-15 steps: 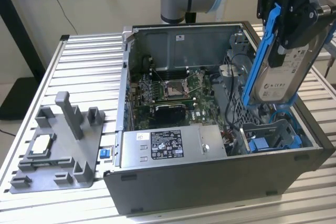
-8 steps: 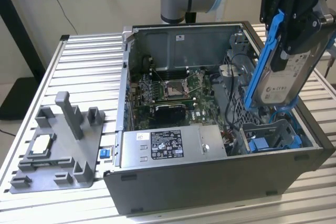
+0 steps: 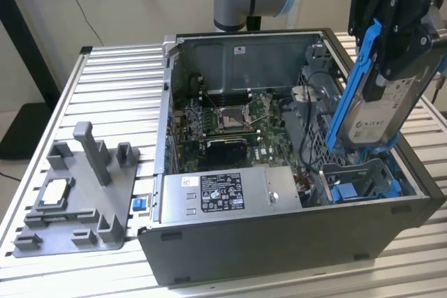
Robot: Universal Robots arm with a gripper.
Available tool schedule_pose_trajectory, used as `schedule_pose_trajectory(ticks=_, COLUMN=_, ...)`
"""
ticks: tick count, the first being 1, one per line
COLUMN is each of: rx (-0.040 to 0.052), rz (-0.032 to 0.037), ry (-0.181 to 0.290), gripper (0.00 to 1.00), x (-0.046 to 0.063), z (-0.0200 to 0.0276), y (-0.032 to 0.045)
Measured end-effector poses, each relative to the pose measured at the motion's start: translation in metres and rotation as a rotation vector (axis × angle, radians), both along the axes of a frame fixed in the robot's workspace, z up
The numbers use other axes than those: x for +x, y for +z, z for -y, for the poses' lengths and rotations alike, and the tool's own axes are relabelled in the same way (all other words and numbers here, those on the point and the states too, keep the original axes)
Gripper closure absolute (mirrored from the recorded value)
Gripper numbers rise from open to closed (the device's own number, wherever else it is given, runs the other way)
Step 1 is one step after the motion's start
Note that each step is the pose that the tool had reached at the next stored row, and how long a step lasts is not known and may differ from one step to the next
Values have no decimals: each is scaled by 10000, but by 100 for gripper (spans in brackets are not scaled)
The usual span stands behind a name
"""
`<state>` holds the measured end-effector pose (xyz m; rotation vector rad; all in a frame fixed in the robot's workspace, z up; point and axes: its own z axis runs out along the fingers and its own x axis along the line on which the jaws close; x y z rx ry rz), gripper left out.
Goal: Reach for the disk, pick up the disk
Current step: 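Pick up the disk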
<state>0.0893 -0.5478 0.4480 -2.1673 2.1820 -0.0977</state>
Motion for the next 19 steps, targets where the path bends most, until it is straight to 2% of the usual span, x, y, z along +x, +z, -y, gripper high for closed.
schedule_pose_trajectory(ticks=2, rx=151, rz=7, ry=8, gripper=100, x=-13, z=41, y=-17)
schedule_pose_trajectory(ticks=4, rx=262, rz=28, ry=12, gripper=100, x=-29, z=83, y=-36)
schedule_pose_trajectory(ticks=7, rx=371, rz=90, ry=17, gripper=100, x=-41, z=153, y=-66)
schedule_pose_trajectory(ticks=11, rx=382, rz=170, ry=18, gripper=100, x=-79, z=202, y=-128)
schedule_pose_trajectory(ticks=16, rx=401, rz=389, ry=23, gripper=100, x=-129, z=211, y=-190)
schedule_pose_trajectory(ticks=19, rx=435, rz=469, ry=24, gripper=100, x=-157, z=212, y=-234)
